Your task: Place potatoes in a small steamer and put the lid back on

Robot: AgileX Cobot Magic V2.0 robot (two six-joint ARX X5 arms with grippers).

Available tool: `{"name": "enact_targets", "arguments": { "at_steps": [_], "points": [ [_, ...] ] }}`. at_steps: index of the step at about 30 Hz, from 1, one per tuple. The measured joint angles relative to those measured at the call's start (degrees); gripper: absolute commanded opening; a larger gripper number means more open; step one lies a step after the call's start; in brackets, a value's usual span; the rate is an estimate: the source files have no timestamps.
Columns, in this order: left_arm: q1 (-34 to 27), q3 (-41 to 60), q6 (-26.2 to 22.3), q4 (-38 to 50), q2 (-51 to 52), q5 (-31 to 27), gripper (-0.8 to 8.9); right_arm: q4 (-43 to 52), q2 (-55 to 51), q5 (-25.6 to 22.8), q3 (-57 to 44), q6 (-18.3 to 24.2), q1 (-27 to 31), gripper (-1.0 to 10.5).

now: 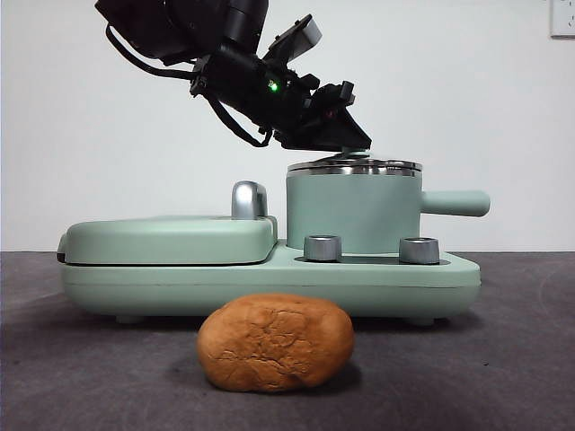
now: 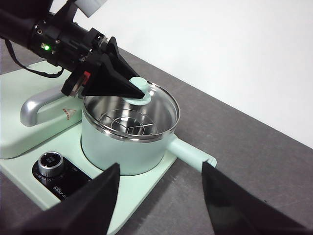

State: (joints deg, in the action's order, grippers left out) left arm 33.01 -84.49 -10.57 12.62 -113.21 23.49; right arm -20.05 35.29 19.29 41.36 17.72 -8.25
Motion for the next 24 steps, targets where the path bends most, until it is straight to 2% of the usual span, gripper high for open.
{"name": "enact_targets", "arguments": {
  "at_steps": [10, 15, 24],
  "points": [
    [-0.1, -3.2, 0.1, -0.7, 0.5, -0.3, 0.14, 0.0, 0.0, 0.0, 0.0, 0.0, 0.0, 2.7],
    [-0.3, -3.3, 0.3, -2.6, 5.2, -0.5, 0.14, 0.0, 0.0, 0.0, 0.0, 0.0, 0.0, 2.7],
    [-1.0, -3.4, 1.0, -13.9, 16.5, -0.5, 0.15, 0.0, 0.0, 0.1, 0.0, 0.0, 0.0, 2.7]
  ]
}}
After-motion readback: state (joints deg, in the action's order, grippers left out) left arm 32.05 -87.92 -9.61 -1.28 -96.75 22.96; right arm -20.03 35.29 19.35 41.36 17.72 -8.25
